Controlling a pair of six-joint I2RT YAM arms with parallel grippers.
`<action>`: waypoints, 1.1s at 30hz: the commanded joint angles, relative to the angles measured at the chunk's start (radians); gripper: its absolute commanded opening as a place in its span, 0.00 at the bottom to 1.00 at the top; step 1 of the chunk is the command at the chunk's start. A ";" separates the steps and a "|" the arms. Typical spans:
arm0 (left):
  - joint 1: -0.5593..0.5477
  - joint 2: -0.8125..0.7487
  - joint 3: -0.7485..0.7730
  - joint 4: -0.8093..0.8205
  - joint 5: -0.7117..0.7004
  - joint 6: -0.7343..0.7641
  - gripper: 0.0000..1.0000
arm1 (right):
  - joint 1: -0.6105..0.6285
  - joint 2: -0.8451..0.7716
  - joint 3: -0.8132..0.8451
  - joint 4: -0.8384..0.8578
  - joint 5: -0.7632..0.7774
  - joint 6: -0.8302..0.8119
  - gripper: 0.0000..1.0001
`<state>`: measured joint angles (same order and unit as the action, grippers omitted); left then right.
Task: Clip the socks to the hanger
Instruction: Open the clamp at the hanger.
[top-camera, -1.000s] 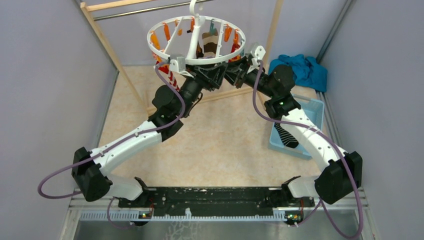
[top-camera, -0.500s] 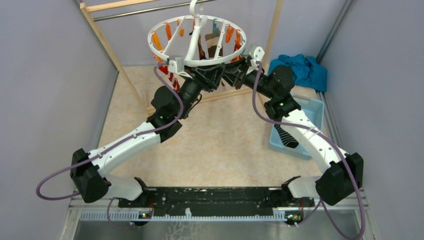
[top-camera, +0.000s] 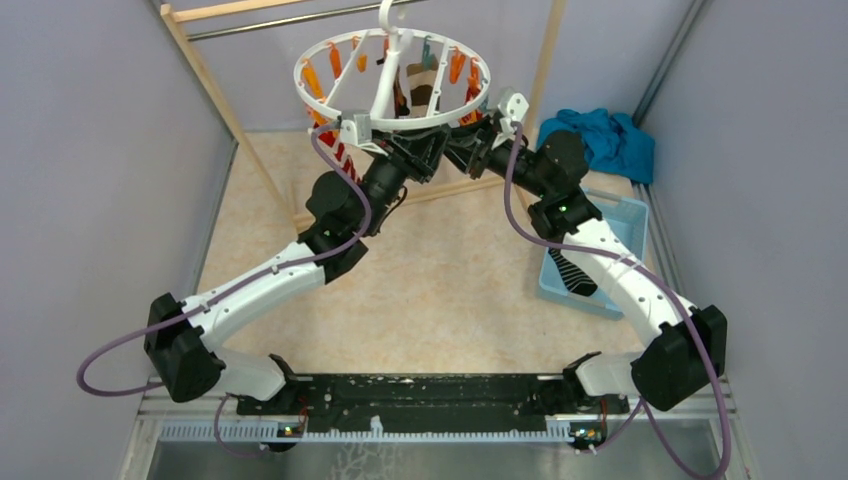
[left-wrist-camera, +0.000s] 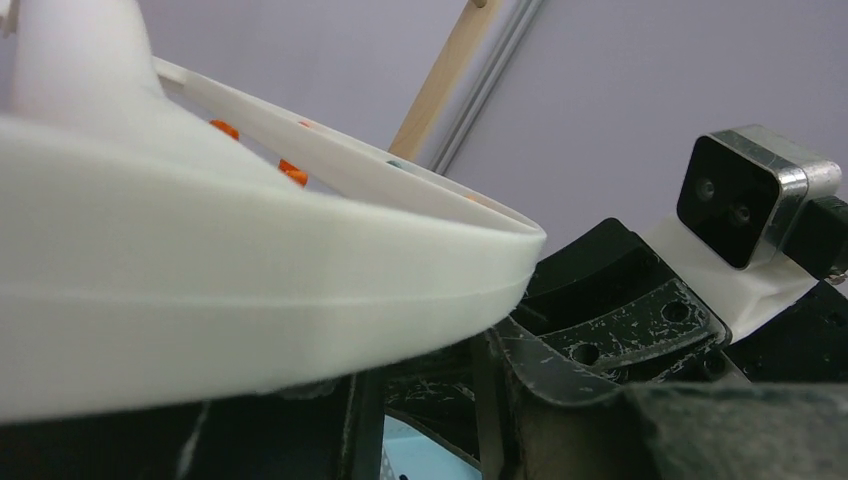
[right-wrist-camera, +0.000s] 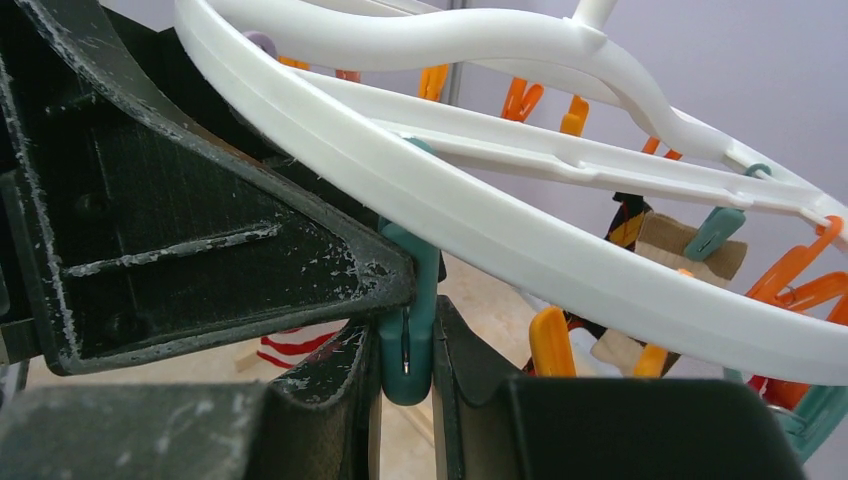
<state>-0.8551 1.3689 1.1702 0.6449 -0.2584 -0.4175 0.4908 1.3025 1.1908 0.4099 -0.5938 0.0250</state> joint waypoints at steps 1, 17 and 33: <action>0.005 0.018 0.028 0.052 -0.021 0.005 0.30 | 0.024 -0.035 0.018 0.025 -0.045 -0.020 0.00; 0.004 -0.018 0.012 0.059 -0.010 0.013 0.00 | 0.028 -0.064 -0.003 0.009 0.013 -0.020 0.36; 0.005 -0.052 0.007 0.029 0.023 0.020 0.00 | -0.178 -0.378 -0.340 -0.179 0.279 0.046 0.62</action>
<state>-0.8547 1.3521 1.1698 0.6651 -0.2562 -0.4034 0.3744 1.0126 0.9241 0.2848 -0.4595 -0.0029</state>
